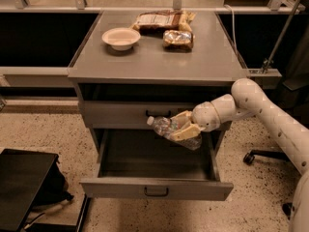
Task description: Place water bottle into middle drawer
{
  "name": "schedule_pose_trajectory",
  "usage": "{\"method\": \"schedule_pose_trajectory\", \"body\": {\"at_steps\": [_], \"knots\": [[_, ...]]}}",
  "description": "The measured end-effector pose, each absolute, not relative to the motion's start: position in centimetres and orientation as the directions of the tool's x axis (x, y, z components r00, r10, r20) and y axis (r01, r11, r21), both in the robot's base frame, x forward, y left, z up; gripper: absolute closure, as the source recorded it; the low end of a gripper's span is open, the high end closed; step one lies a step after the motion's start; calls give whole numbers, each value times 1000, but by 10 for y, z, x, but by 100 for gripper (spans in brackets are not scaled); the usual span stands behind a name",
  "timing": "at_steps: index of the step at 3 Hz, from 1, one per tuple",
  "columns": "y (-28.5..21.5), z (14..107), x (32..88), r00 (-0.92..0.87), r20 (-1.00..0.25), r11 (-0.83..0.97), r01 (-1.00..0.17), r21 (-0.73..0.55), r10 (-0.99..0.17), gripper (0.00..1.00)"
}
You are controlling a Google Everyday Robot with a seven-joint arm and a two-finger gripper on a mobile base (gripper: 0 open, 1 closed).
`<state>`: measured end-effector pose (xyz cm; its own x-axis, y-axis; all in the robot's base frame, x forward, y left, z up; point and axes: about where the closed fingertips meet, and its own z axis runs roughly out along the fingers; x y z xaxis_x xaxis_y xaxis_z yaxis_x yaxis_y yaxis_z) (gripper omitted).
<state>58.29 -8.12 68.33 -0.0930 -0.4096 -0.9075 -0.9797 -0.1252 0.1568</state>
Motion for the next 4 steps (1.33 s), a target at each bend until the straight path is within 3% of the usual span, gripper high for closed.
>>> {"method": "schedule_pose_trajectory", "body": {"at_steps": [2,4], "knots": [[-132,689,547,-328,-798,259,-940,222,-505,100],[-124,664,539,-397,-776,311,-911,270,-490,100]]}}
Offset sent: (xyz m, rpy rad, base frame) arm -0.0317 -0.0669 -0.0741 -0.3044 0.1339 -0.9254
